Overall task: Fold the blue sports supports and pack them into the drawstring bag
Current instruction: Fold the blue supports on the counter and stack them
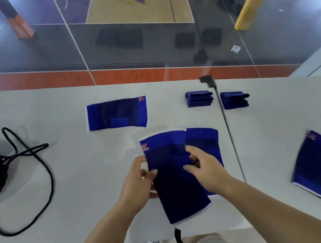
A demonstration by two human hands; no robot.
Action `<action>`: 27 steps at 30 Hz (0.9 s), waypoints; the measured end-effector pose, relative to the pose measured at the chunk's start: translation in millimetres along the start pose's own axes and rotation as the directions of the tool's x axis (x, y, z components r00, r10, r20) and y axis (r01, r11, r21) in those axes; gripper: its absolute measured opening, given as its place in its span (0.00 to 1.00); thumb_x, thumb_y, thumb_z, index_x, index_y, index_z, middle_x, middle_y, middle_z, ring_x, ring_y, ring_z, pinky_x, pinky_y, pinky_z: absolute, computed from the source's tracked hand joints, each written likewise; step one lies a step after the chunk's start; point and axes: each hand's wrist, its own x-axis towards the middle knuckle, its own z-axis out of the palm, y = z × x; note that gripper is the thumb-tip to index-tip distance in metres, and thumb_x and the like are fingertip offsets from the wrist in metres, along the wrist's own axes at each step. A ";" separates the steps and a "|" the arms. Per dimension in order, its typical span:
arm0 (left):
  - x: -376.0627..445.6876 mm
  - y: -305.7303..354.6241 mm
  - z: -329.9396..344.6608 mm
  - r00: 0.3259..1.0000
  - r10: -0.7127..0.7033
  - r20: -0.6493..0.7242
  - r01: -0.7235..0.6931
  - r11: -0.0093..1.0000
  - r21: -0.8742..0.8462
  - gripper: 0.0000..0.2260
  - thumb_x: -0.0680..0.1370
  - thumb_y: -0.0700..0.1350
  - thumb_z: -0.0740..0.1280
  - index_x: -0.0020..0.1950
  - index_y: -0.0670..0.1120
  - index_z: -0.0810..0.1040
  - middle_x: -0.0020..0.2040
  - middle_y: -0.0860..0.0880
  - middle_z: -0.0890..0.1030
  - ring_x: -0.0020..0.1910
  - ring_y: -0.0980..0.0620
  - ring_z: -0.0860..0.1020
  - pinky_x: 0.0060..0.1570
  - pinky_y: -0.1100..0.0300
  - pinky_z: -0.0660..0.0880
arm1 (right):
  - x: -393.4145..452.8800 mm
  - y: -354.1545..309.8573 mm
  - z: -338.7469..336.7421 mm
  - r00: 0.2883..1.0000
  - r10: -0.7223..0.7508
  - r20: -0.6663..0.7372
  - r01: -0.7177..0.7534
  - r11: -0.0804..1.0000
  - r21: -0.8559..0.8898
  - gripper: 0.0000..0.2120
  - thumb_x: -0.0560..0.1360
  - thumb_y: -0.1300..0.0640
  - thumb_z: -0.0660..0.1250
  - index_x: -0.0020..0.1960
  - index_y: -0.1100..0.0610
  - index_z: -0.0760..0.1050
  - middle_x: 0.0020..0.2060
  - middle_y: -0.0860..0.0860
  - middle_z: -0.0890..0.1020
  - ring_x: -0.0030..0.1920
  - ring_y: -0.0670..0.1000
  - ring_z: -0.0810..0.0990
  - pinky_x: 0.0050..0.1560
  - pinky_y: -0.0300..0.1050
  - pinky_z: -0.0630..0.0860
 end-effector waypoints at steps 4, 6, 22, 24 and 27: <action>11.0 15.4 34.7 0.994 0.026 0.104 -0.031 0.998 0.047 0.16 0.80 0.38 0.59 0.61 0.58 0.69 0.51 0.43 0.77 0.46 0.46 0.83 0.37 0.52 0.83 | -5.8 30.4 -27.3 0.996 0.072 -0.059 -0.070 0.997 0.036 0.22 0.77 0.59 0.65 0.70 0.49 0.67 0.47 0.41 0.75 0.49 0.45 0.77 0.55 0.43 0.76; 19.4 20.6 51.6 0.992 0.024 0.128 -0.034 0.996 0.083 0.17 0.80 0.38 0.59 0.62 0.59 0.68 0.50 0.44 0.77 0.45 0.47 0.82 0.37 0.53 0.83 | -5.4 43.8 -39.2 0.993 0.094 -0.076 -0.090 0.995 0.044 0.22 0.77 0.60 0.65 0.69 0.48 0.67 0.47 0.44 0.77 0.50 0.47 0.78 0.53 0.47 0.79; 74.5 28.2 107.2 0.998 -0.061 -0.012 0.062 0.962 0.265 0.20 0.80 0.40 0.58 0.70 0.55 0.63 0.46 0.47 0.77 0.45 0.48 0.80 0.35 0.55 0.81 | 42.5 83.5 -70.1 0.977 0.214 0.010 -0.214 0.977 -0.015 0.18 0.76 0.59 0.65 0.65 0.50 0.68 0.46 0.49 0.79 0.46 0.52 0.80 0.43 0.48 0.79; 76.1 26.1 106.8 0.998 -0.062 -0.027 0.067 0.956 0.285 0.19 0.80 0.40 0.57 0.69 0.56 0.64 0.46 0.47 0.78 0.45 0.47 0.80 0.40 0.50 0.82 | 43.6 85.1 -69.4 0.974 0.225 0.033 -0.225 0.974 -0.012 0.16 0.76 0.58 0.66 0.62 0.50 0.68 0.48 0.51 0.80 0.47 0.54 0.81 0.46 0.55 0.81; 75.8 23.2 105.1 0.996 -0.076 -0.035 0.083 0.949 0.305 0.18 0.80 0.41 0.57 0.68 0.56 0.64 0.47 0.48 0.79 0.45 0.49 0.80 0.43 0.51 0.81 | 44.3 87.2 -68.3 0.974 0.221 0.045 -0.219 0.974 -0.049 0.12 0.75 0.57 0.66 0.57 0.52 0.69 0.47 0.50 0.79 0.46 0.52 0.80 0.46 0.55 0.81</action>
